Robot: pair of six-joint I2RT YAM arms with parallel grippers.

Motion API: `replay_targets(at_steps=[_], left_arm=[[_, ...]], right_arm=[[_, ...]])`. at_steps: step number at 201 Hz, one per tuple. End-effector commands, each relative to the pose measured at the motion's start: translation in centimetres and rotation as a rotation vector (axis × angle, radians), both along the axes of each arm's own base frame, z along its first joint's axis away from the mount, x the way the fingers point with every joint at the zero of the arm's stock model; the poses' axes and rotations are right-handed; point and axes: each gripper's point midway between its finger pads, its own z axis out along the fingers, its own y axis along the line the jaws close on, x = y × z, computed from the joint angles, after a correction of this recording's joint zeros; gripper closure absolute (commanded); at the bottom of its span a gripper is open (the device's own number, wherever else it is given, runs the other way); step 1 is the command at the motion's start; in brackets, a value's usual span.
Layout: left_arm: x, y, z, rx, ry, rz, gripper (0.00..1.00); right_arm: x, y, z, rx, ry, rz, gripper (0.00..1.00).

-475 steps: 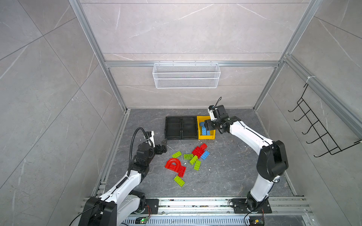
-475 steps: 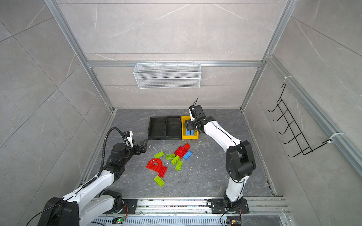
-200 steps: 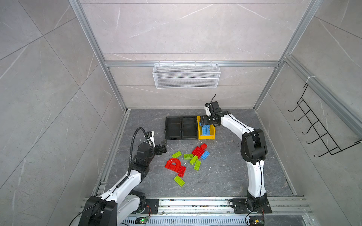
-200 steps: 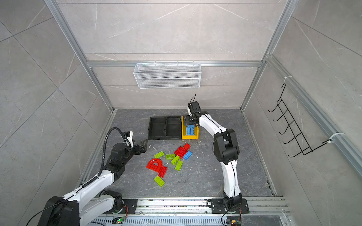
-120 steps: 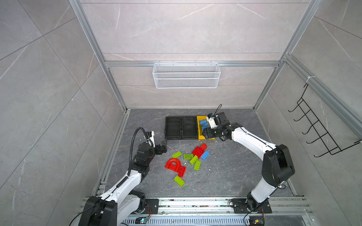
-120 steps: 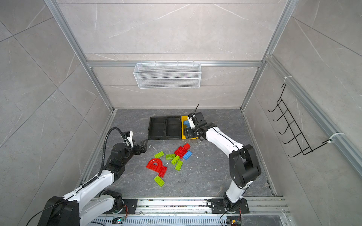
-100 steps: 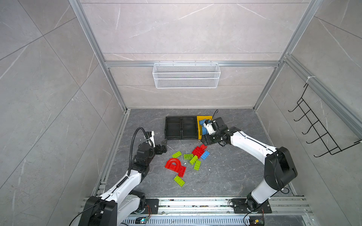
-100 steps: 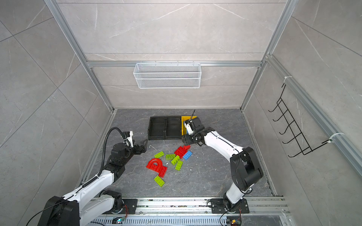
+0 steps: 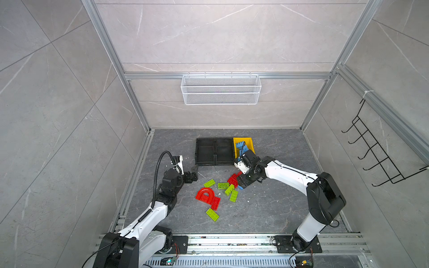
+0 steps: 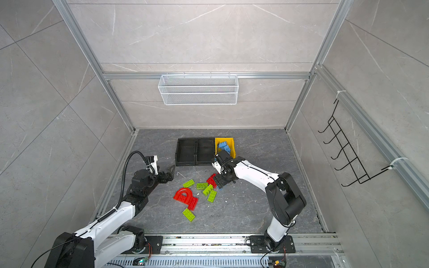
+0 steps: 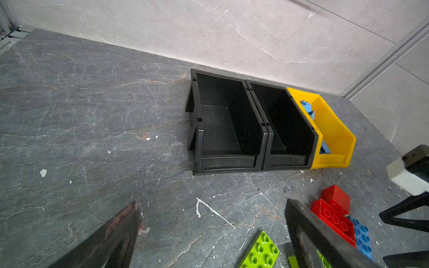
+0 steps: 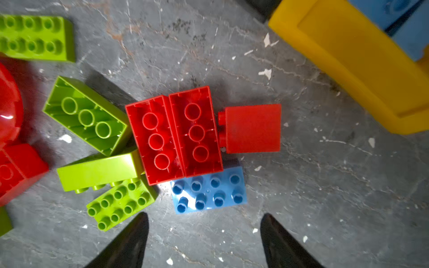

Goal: Sort the legos into containers by color

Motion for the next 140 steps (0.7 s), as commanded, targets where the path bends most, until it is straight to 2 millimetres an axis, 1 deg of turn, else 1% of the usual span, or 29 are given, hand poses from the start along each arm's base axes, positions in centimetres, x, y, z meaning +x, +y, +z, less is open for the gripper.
replay_targets(at_steps=[1, 34, 85, 140], left_arm=[[0.6, -0.3, 1.8, -0.001, -0.062, -0.008, 0.00], [0.5, -0.2, 2.0, -0.001, -0.067, -0.003, 0.00], [0.4, -0.2, 2.2, 0.000, -0.071, -0.005, 0.00], [0.4, -0.2, 2.3, -0.001, -0.073, -0.005, 0.00]], right_arm=[[0.1, 0.0, -0.3, -0.063, -0.005, 0.056, 0.22], [0.0, 0.2, -0.8, -0.087, 0.004, 0.087, 0.21], [0.5, 0.3, -1.9, -0.127, 0.008, 0.118, 0.19], [1.0, 0.3, -2.9, -0.153, 0.013, 0.133, 0.19]])
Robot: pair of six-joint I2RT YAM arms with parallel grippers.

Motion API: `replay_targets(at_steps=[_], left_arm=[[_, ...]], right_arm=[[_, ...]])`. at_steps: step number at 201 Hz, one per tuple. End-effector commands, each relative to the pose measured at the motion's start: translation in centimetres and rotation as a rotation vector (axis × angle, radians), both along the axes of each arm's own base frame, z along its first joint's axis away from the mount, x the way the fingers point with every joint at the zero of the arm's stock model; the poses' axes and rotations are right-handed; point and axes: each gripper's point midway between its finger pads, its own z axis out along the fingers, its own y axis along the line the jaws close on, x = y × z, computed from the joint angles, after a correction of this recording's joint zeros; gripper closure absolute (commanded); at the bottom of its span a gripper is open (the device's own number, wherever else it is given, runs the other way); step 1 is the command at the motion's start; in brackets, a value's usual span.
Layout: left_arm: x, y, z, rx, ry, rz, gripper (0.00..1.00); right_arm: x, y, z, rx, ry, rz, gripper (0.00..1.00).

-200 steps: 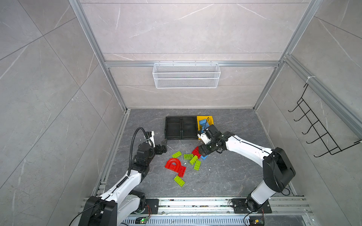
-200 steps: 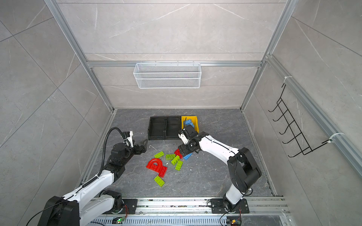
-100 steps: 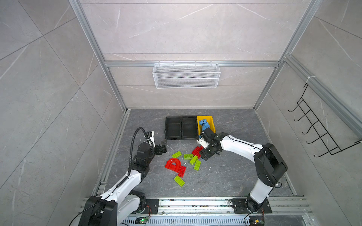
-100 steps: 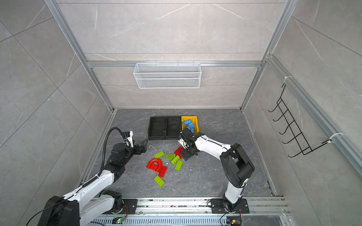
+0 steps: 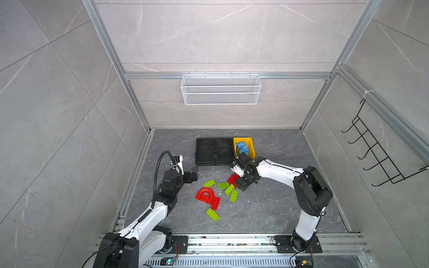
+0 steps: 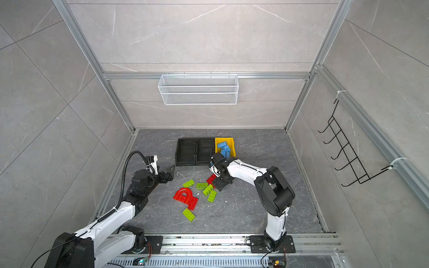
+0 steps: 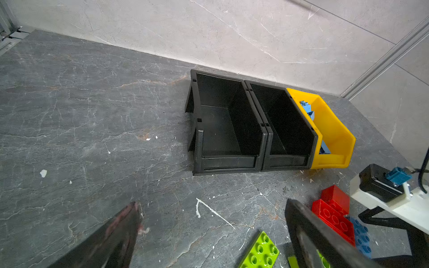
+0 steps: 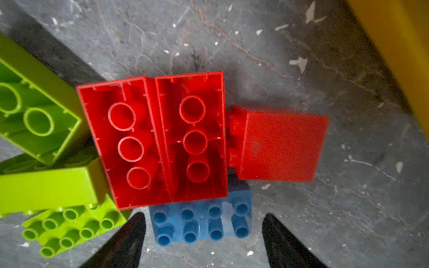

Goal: Sort the legos into containers by color

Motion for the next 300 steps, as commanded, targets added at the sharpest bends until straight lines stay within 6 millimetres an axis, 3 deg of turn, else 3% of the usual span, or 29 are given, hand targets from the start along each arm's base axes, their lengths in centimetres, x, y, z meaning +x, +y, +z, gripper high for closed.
replay_targets(at_steps=[1, 87, 142, 256, 300], left_arm=[[0.4, -0.2, 2.2, 0.000, -0.070, -0.006, 0.00], [0.4, -0.2, 2.1, -0.005, -0.069, -0.005, 0.00], [0.4, -0.2, 2.1, -0.005, -0.068, -0.004, 0.00], [0.5, -0.1, 1.9, -0.005, -0.064, 0.003, 0.00], [0.5, 0.0, 1.9, -0.004, -0.064, 0.006, 0.00]], right_arm=[[0.6, 0.3, 0.0, -0.024, -0.008, 0.032, 0.19], [0.8, 0.5, -1.4, -0.004, 0.022, 0.020, 0.21], [0.7, 0.6, -1.1, 0.030, 0.019, -0.001, 0.26], [1.6, -1.0, 2.7, 0.174, -0.049, -0.152, 0.35], [3.2, -2.1, 5.7, 0.239, -0.115, -0.253, 0.35]])
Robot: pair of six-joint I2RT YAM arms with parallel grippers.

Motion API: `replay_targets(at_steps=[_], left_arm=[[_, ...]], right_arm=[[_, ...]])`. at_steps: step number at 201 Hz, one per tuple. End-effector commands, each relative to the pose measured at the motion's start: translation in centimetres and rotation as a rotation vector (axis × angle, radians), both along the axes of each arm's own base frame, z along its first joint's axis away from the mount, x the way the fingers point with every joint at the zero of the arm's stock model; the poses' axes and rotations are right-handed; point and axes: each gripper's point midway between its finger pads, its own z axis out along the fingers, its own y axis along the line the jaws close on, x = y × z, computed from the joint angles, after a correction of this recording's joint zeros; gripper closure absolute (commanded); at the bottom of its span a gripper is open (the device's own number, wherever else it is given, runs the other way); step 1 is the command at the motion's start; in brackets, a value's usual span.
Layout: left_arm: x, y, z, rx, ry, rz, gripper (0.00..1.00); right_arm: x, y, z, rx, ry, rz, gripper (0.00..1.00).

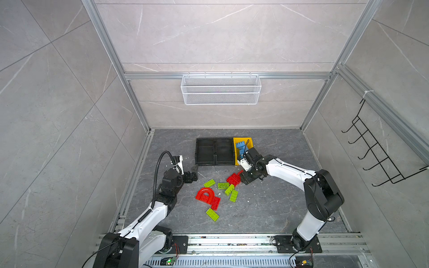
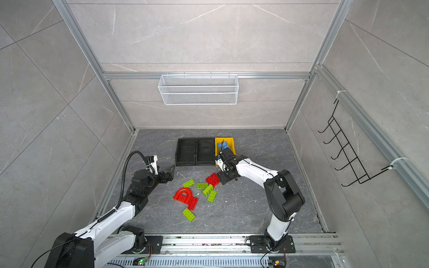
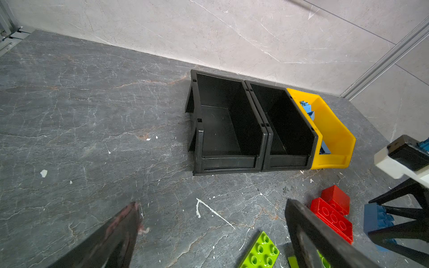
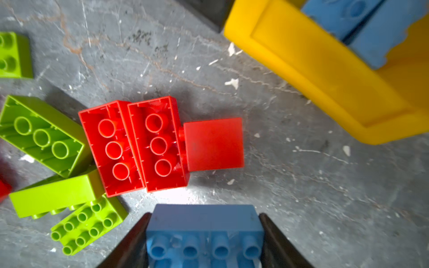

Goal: Sort the legos into containers by color

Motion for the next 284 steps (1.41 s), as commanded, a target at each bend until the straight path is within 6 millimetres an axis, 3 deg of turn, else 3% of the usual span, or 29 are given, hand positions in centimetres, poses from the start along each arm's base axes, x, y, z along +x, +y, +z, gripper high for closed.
replay_targets(at_steps=[1, 75, 118, 167, 204, 227, 284], left_arm=[[0.5, -0.1, 1.9, -0.005, -0.064, 0.004, 0.00], [0.5, -0.1, 1.9, -0.004, -0.062, 0.003, 0.00], [0.5, -0.1, 2.0, -0.005, -0.066, 0.004, 0.00], [0.4, 0.0, 2.1, -0.004, -0.067, 0.004, 0.00], [0.3, 0.1, 2.1, -0.001, -0.071, 0.008, 0.00], [0.4, 0.1, 2.0, 0.000, -0.066, 0.008, 0.00], [0.4, 0.0, 2.1, 0.001, -0.069, 0.008, 0.00]], right_arm=[[1.0, -0.5, 2.6, 0.068, -0.048, -0.080, 0.35], [5.1, -2.1, 8.2, 0.192, -0.207, -0.232, 0.35], [9.5, -1.7, 11.0, 0.244, -0.332, -0.297, 0.34], [15.0, -1.1, 12.2, 0.263, -0.404, -0.342, 0.33], [18.6, -1.0, 12.0, 0.251, -0.438, -0.367, 0.33], [20.2, -0.7, 10.8, 0.245, -0.422, -0.373, 0.33], [22.0, -0.5, 7.8, 0.207, -0.394, -0.384, 0.30]])
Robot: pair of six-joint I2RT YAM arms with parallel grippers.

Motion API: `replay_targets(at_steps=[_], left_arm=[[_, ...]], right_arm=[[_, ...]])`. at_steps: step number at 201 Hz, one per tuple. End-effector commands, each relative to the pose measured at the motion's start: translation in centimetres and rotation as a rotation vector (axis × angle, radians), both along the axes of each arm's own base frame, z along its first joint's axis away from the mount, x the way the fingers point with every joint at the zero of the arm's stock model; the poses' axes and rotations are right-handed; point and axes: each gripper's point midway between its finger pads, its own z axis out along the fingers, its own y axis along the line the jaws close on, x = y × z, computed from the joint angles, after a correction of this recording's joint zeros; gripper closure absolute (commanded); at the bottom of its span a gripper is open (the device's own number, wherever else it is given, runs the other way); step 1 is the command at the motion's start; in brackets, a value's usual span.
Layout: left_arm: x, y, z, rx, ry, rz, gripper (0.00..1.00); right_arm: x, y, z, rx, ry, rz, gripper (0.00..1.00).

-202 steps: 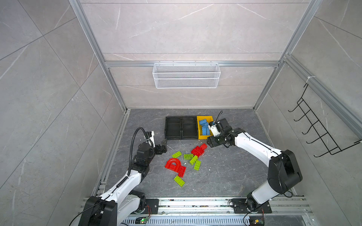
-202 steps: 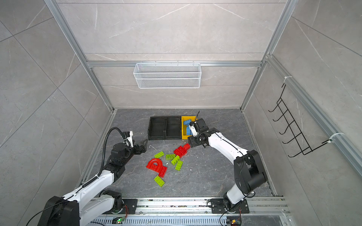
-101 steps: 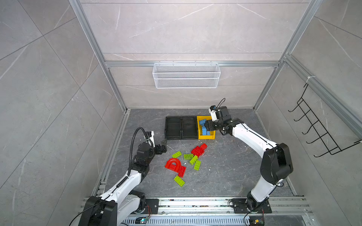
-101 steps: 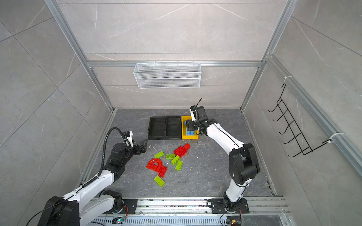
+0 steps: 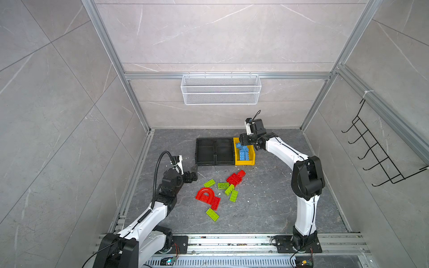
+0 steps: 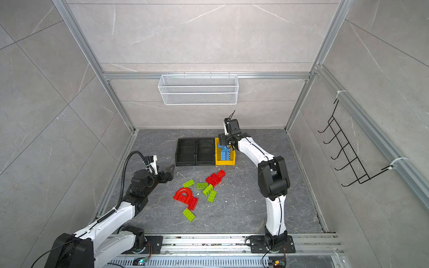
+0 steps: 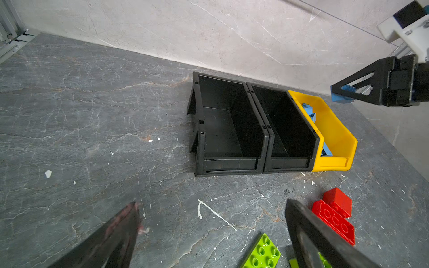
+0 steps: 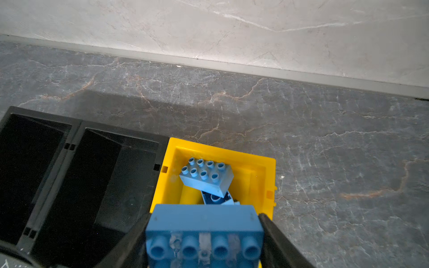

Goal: Sort the legos into containers by color
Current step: 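Open the right gripper to drop the blue brick into the yellow bin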

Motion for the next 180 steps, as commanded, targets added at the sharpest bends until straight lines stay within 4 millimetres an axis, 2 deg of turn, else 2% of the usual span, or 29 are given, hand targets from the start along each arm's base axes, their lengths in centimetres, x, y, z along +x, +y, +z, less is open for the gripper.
replay_targets(at_steps=[1, 65, 91, 110, 141, 151, 180], left_arm=[[0.4, -0.1, 1.9, -0.001, -0.063, -0.003, 0.00], [0.4, -0.1, 2.0, 0.000, -0.064, -0.003, 0.00], [0.4, -0.1, 1.9, 0.000, -0.063, -0.003, 0.00], [0.4, -0.1, 2.0, -0.001, -0.063, -0.003, 0.00], [0.4, -0.2, 1.8, -0.001, -0.060, -0.004, 0.00], [0.4, -0.2, 1.8, -0.001, -0.059, -0.005, 0.00], [0.4, -0.2, 1.9, -0.004, -0.060, -0.006, 0.00]], right_arm=[[1.0, -0.1, -0.6, -0.009, 0.002, -0.022, 0.30], [1.6, -0.5, -2.7, -0.044, 0.035, -0.035, 0.27], [1.5, -0.5, -3.1, -0.050, 0.052, -0.031, 0.23], [0.9, -0.3, -2.0, -0.034, 0.044, -0.016, 0.21], [-0.5, -0.7, 1.3, -0.010, -0.006, -0.006, 0.21], [-1.4, -0.6, 2.3, 0.013, -0.009, 0.009, 0.21], [-5.4, -0.1, 2.9, 0.127, 0.019, 0.039, 0.24]])
